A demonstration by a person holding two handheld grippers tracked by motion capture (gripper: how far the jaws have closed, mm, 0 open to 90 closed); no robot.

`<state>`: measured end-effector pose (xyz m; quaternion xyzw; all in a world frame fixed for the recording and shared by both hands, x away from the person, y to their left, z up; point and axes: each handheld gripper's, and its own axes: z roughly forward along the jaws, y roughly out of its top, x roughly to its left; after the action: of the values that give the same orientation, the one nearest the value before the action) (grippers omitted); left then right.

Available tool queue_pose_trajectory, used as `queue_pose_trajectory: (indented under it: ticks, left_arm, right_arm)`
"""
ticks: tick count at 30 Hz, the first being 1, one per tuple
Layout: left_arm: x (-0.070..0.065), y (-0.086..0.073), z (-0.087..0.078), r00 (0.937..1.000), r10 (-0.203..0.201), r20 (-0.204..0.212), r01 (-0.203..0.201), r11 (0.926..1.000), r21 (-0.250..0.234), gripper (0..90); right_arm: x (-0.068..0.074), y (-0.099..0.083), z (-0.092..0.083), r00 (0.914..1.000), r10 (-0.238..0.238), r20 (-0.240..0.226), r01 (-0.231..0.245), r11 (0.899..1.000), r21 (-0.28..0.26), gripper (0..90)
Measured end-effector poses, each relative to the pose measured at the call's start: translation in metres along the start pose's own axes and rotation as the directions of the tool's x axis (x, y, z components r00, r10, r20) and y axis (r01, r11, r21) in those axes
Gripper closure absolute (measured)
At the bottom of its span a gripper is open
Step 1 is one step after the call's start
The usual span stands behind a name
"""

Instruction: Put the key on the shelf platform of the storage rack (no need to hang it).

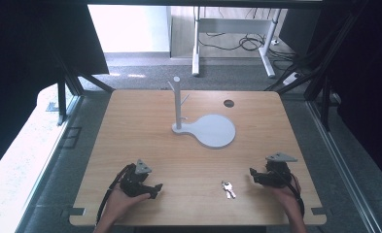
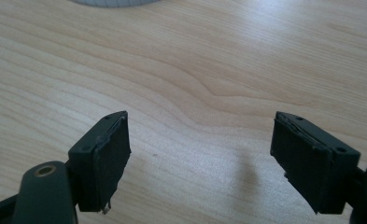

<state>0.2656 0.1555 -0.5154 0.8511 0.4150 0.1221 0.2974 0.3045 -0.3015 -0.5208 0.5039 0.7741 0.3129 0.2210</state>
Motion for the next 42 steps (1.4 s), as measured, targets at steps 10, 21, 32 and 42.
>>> queue_pose_trajectory:
  ticks: [10, 21, 32, 42]
  left_arm:
    - [0.000, 0.000, 0.001, 1.0000, 0.001, -0.002, -0.001, 1.0000, 0.003, 18.8]
    - [0.001, 0.000, 0.001, 1.0000, -0.003, 0.001, 0.003, 1.0000, 0.004, 18.7]
    - [0.003, 0.000, -0.002, 0.9999, -0.015, -0.004, 0.015, 0.9998, -0.009, 18.7]
    - [0.002, 0.000, -0.008, 0.9998, -0.019, 0.001, 0.019, 0.9995, -0.025, 18.7]
  right_arm:
    - [0.003, -0.001, 0.002, 0.9996, -0.009, -0.027, 0.010, 1.000, 0.027, 24.0]
    - [0.003, -0.001, 0.003, 0.9980, 0.025, -0.057, -0.024, 0.999, 0.032, 22.0]
    - [0.005, 0.002, 0.000, 0.9972, 0.021, -0.071, -0.019, 0.999, 0.036, 23.3]
    - [0.015, 0.023, -0.013, 0.9899, -0.057, -0.130, 0.064, 0.997, 0.052, 33.0]
